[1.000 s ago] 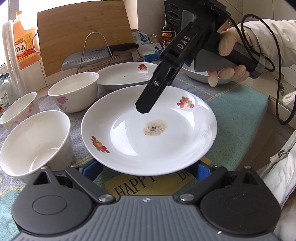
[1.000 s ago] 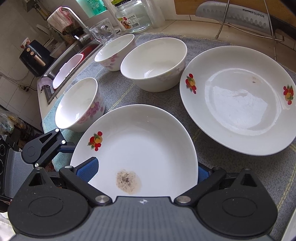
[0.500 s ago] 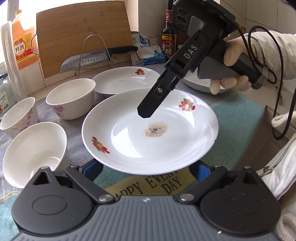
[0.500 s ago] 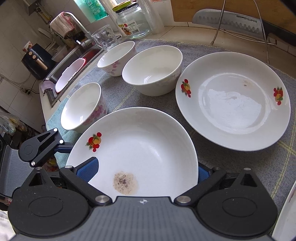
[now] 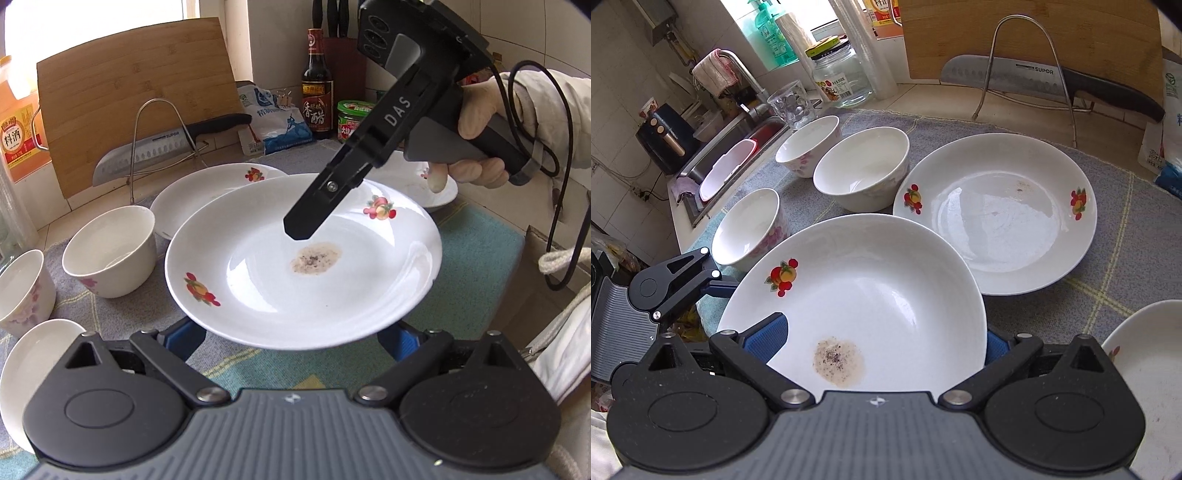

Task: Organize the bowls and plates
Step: 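Lift the stained plate with the right gripper and carry it toward the deep plate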

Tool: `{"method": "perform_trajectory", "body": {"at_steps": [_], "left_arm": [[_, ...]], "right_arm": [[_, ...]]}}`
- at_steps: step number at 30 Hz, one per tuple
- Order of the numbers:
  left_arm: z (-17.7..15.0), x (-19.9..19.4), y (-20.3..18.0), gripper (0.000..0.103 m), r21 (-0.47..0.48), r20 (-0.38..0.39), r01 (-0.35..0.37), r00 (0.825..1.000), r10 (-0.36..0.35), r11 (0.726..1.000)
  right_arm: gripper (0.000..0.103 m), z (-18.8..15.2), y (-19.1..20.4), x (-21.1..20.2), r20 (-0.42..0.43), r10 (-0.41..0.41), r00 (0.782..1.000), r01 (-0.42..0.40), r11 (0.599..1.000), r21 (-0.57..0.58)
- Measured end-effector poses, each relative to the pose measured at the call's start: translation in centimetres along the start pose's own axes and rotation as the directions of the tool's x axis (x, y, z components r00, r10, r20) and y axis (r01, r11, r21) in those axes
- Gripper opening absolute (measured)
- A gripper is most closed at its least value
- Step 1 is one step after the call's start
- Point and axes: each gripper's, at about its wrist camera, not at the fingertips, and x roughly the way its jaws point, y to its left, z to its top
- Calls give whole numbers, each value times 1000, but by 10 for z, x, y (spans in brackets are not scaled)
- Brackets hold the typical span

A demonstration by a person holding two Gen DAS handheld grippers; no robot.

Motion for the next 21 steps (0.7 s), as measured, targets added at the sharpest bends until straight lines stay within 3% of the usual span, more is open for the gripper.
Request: {"method": "perform_trajectory", "body": {"at_steps": [11, 21], "left_arm": [[35, 39, -21, 98, 93, 8, 62, 998, -63, 994], [56, 87, -63, 98, 161, -7, 144, 990, -144, 976]], "right_arm": [[103, -28, -46, -50, 64, -63, 996, 60, 997, 53], [103, -59, -95, -89, 92, -133, 987, 120, 983, 137]]}}
